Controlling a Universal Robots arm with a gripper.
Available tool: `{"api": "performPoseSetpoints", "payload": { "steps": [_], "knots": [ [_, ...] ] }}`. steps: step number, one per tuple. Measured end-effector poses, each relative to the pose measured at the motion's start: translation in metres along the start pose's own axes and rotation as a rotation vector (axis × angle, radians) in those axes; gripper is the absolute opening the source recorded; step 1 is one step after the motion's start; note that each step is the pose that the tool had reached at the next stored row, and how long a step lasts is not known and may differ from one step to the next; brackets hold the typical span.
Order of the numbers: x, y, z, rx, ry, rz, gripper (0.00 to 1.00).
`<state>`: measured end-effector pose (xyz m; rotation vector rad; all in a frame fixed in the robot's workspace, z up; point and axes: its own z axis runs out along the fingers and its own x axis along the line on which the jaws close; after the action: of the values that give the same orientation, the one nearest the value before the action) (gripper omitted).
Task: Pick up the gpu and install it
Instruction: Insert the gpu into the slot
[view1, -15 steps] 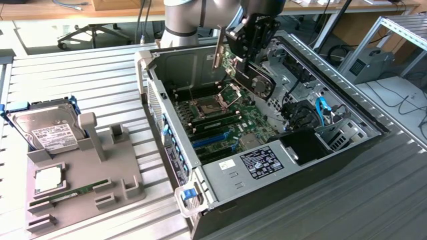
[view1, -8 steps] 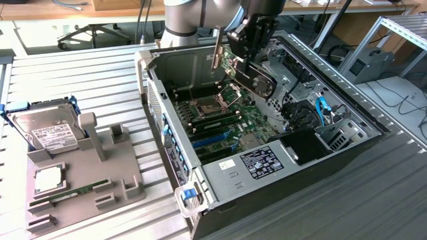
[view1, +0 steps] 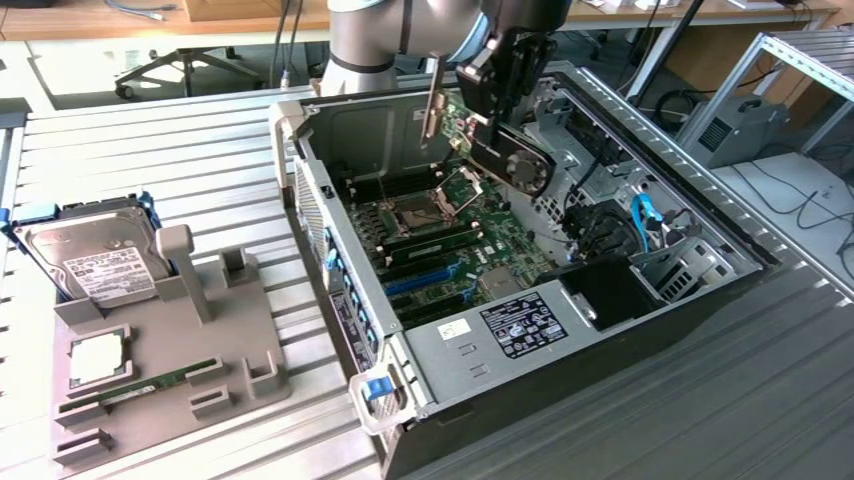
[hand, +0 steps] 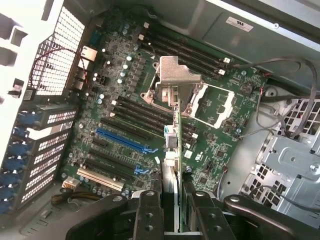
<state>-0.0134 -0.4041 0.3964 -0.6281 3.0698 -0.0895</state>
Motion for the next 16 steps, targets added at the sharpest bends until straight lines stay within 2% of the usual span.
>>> {"api": "performPoseSetpoints", "payload": {
  "steps": [16],
  "knots": [
    [0.0,0.0,0.0001,0.0003,-0.0044,-0.077,0.27]
  ]
}}
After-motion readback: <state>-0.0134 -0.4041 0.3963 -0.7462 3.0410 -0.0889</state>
